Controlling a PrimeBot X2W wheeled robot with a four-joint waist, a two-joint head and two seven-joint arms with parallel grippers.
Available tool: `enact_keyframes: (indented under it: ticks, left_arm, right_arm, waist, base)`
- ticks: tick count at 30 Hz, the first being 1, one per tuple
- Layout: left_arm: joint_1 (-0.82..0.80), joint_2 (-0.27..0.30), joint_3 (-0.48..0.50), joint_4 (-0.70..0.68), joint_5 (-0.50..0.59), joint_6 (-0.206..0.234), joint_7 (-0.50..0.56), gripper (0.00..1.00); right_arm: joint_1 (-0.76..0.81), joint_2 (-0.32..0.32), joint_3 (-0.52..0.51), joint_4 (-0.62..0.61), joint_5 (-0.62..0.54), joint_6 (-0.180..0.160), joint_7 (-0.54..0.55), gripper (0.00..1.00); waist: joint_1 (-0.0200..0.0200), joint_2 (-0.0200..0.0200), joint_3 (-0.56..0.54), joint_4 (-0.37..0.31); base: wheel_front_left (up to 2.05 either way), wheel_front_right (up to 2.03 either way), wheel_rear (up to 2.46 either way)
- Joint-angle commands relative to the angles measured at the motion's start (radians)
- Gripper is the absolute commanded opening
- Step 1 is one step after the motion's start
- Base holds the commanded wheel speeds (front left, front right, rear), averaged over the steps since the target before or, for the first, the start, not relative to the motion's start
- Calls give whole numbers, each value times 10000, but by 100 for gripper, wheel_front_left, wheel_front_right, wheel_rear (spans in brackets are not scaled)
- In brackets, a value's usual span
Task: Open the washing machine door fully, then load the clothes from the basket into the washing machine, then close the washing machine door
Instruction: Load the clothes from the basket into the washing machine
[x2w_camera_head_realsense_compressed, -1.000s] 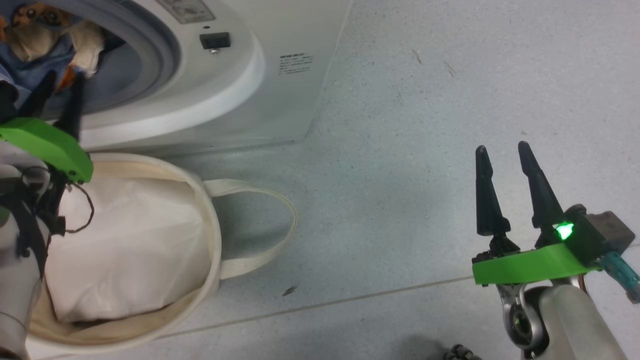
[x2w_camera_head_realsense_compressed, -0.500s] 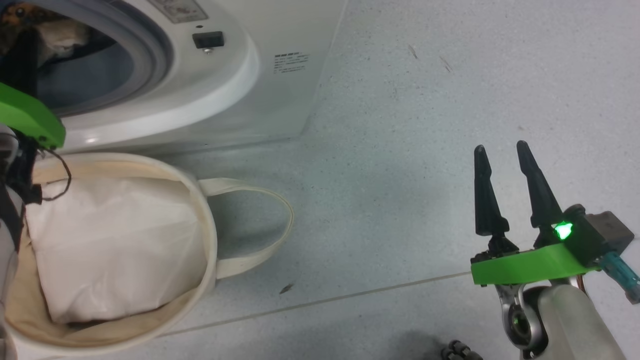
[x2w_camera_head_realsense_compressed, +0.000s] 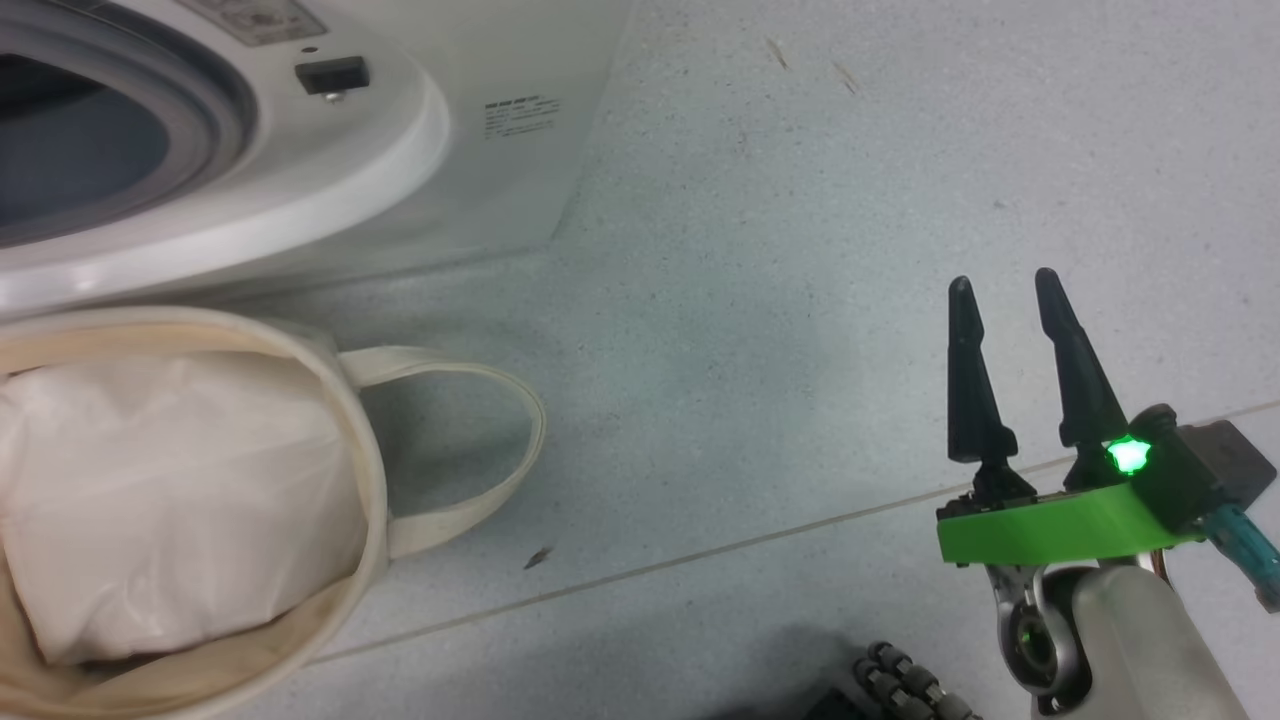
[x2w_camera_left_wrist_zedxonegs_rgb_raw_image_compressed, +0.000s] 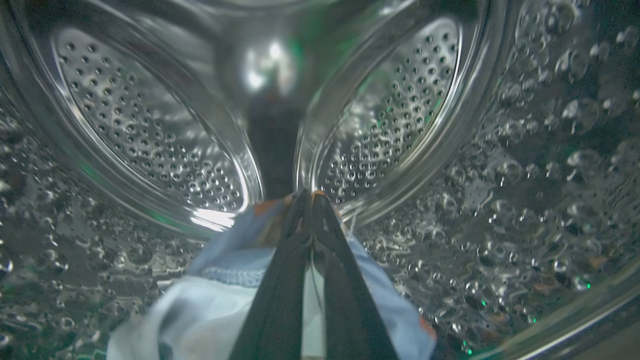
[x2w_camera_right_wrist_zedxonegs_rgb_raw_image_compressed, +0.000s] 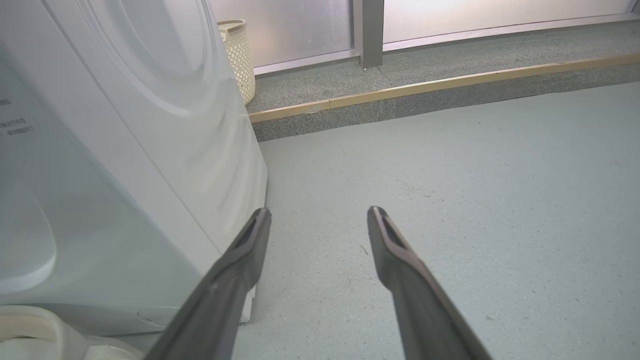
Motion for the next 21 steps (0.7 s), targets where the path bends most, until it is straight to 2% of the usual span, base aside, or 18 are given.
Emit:
enact_keyframes:
  ticks: [1, 6, 7, 8, 9, 10, 21]
  left_arm:
    - [348, 447, 271, -91, 234, 15, -34, 0]
    - [512, 46, 238, 1166, 332, -282, 50, 0]
    - [466, -60, 65, 1527, 320, -379, 265, 15]
    - [362, -85, -72, 1789, 325, -433, 381, 36]
    - [250, -123, -85, 2022, 230, -462, 427, 61]
    - [166, -169, -108, 2240, 146, -482, 493, 99]
    - [-30, -502, -557, 3005, -453, -522, 728, 100]
  right_arm:
    - [193, 52, 132, -313, -62, 6, -122, 100]
    - [174, 116, 219, -244, -39, 6, -122, 100]
    - [173, 113, 218, -224, -37, 6, -122, 100]
    - [169, 105, 214, -211, -34, 6, -122, 100]
    - [164, 97, 203, -198, -28, 6, -122, 100]
    - [168, 85, 196, -175, -21, 6, -122, 100]
    - [110, -37, 310, 98, 141, 6, -122, 100]
  waist:
    - [-1, 0, 20, -57]
    - [-1, 0, -36, -58]
    - [-1, 0, -60, -42]
    - [-1, 0, -74, -25]
    - [-1, 0, -97, -3]
    - [-1, 0, -136, 19]
    - [-1, 0, -787, 93]
  base:
    - [0, 0, 0]
    - [0, 0, 0]
    - [0, 0, 0]
    - [0, 0, 0]
    - [0, 0, 0]
    - [0, 0, 0]
    - [0, 0, 0]
